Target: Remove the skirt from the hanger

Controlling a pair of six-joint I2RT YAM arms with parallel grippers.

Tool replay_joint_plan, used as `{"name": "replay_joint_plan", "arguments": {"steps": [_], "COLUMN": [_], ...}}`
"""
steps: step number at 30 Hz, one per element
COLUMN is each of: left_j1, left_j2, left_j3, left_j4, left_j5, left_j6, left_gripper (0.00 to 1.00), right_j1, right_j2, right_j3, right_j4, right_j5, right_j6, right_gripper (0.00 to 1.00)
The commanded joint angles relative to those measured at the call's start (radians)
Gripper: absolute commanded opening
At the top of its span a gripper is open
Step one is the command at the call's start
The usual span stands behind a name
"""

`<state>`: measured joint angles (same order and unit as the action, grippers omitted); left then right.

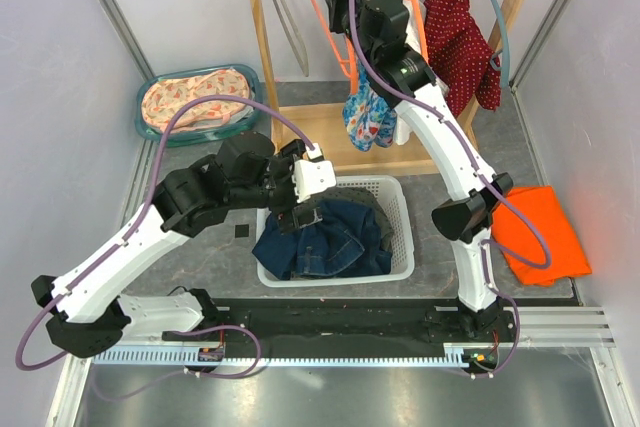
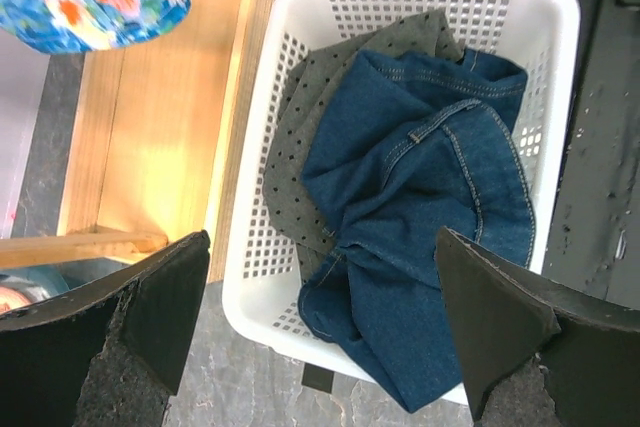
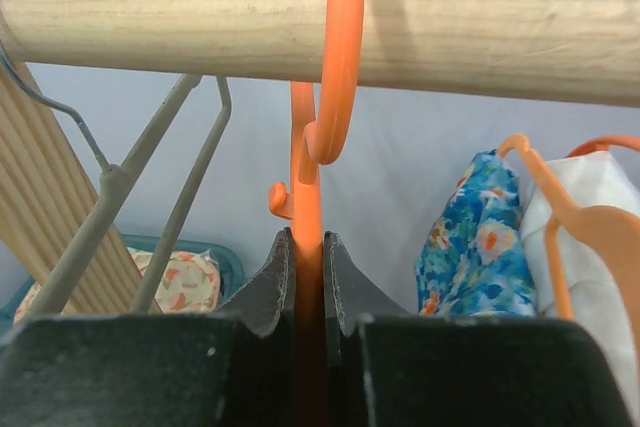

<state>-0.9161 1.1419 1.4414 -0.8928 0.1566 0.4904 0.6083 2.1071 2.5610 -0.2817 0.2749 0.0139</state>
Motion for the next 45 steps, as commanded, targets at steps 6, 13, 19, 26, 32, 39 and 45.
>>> {"name": "replay_joint_plan", "arguments": {"steps": [6, 13, 19, 26, 32, 39, 45], "left_j1": [-0.003, -0.003, 0.0, 0.003, 0.011, 0.025, 0.039], "left_j2": [-0.027, -0.027, -0.022, -0.024, -0.021, -0.008, -0.014], "left_j3": [0.045, 0.054, 0.062, 0.054, 0.05, 0.054, 0.033], "left_j4": [-0.023, -0.023, -0.02, -0.014, 0.0, 0.022, 0.045], "left_j5": [0.031, 0.035, 0.043, 0.034, 0.023, -0.005, -0.035], "left_j6": [-0.035, -0.041, -0.041, -0.041, -0.042, -0.033, -0.039], "left_gripper": [1.0, 1.0, 1.0, 1.0, 1.0, 1.0, 1.0], "right_j1": [0.021, 0.074, 0.145, 0.168, 0.166, 0.166, 0.145], "right_j2": [0.047, 0.071, 0.093, 0.033, -0.135, -0.331, -0.469], "right_j3": [0.033, 0.034, 0.016, -0.039, -0.113, -0.203, -0.292], "right_j4": [0.039, 0.056, 0.055, 0.039, -0.007, -0.106, -0.123], "right_j5": [-0.055, -0.048, -0.01, 0.066, 0.087, 0.125, 0.175], "right_j6": [0.047, 0.0, -0.006, -0.055, -0.075, -0.078, -0.083], "right_gripper": [0.0, 0.0, 0.0, 0.46, 0.87, 0.96, 0.95]}}
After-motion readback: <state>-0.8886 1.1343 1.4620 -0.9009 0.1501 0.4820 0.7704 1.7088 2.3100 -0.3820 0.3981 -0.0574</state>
